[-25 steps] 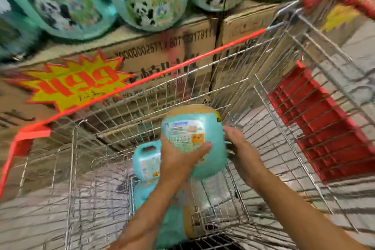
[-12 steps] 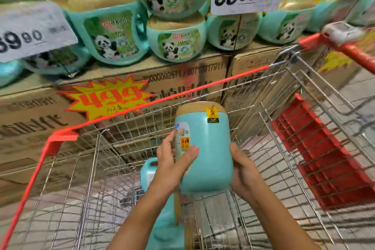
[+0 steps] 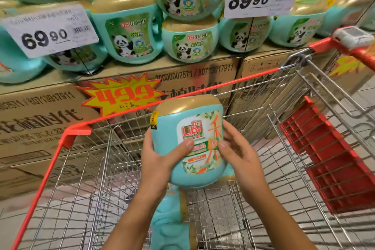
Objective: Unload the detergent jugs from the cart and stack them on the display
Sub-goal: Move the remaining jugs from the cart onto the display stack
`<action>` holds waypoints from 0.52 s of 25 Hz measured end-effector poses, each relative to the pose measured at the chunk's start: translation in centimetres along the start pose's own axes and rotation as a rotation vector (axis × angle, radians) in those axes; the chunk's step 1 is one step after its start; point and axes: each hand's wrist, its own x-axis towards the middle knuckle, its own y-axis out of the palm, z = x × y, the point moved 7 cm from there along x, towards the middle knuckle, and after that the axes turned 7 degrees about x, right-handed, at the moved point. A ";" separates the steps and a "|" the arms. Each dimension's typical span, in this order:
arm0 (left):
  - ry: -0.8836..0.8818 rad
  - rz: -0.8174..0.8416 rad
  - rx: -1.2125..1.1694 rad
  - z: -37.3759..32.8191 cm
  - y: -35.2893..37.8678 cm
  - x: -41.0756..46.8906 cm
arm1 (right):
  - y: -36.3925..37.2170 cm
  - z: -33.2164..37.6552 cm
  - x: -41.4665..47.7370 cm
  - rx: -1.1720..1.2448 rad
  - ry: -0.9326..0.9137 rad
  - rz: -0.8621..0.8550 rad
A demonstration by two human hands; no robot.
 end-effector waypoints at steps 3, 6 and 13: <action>-0.028 0.063 -0.124 -0.4 -1.6 -0.3 | -0.4 1.5 0.6 -0.194 -0.074 -0.002; -0.038 0.077 -0.161 -0.9 -4.0 -1.9 | 2.1 0.1 0.3 0.043 0.134 0.112; -0.029 -0.239 -0.203 0.0 -12.0 -9.8 | 10.6 -1.4 -3.3 0.116 0.226 0.389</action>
